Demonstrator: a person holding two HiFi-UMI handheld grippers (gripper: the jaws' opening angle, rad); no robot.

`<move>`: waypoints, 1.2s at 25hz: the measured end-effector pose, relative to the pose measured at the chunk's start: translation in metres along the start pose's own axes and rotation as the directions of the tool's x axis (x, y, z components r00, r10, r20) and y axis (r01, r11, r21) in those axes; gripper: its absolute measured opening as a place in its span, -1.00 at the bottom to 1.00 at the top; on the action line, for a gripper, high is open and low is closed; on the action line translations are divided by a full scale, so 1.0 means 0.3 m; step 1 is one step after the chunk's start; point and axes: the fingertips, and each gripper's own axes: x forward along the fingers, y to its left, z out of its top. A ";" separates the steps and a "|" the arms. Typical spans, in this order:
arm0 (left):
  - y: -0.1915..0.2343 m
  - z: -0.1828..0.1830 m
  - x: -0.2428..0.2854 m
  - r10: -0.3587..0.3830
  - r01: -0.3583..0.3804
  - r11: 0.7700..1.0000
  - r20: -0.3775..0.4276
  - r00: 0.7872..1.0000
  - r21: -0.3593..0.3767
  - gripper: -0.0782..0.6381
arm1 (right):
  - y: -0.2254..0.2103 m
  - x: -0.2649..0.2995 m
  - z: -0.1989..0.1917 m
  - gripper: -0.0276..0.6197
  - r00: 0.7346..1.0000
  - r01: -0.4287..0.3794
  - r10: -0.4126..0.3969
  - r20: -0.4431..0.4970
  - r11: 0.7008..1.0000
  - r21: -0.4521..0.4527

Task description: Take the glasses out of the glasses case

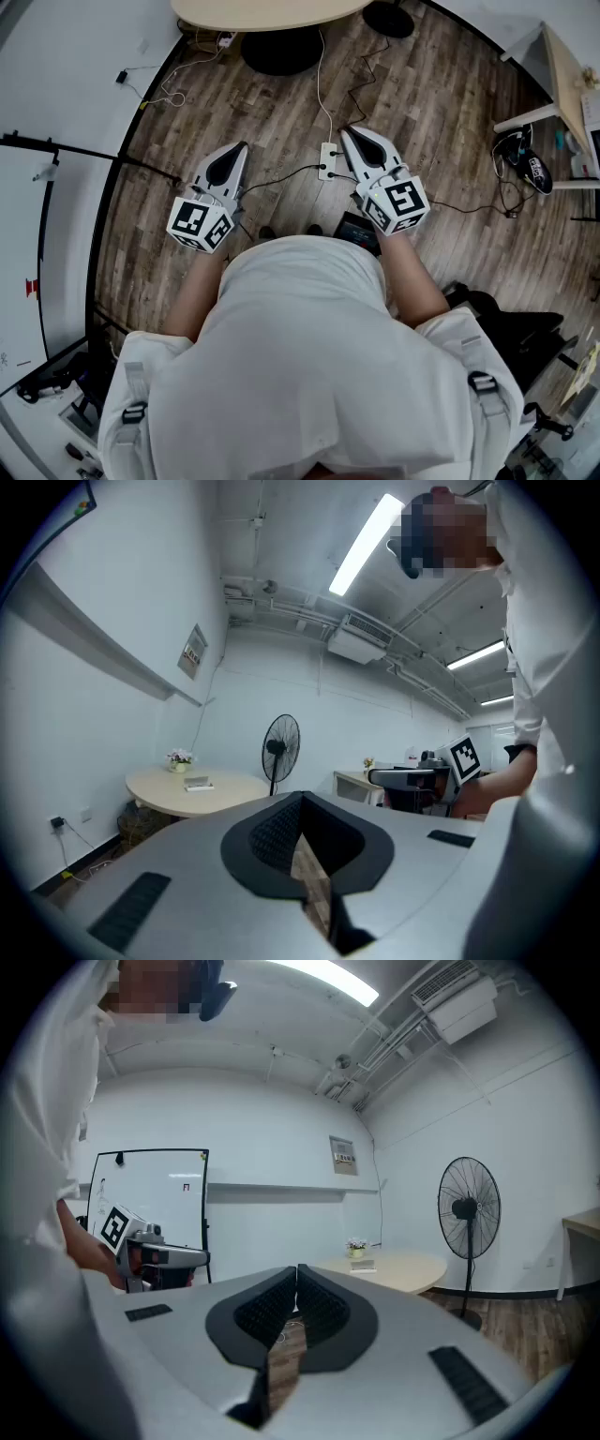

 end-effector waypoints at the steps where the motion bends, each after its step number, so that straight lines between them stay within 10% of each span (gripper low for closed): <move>1: -0.013 0.008 0.006 -0.001 0.001 1.000 0.004 1.000 0.002 -0.74 | -0.005 -0.012 0.004 -0.84 1.000 0.000 0.000 0.003 1.000 -0.001; 14: -0.137 -0.054 0.062 0.035 -0.035 0.999 -0.033 0.999 -0.005 -0.74 | -0.103 -0.159 -0.041 -0.83 0.996 -0.086 0.084 0.035 0.994 0.070; 30: 0.012 -0.133 0.091 0.096 -0.101 0.992 -0.071 0.993 -0.073 -0.74 | -0.209 -0.079 -0.140 -0.83 1.000 -0.002 0.004 -0.009 0.985 0.173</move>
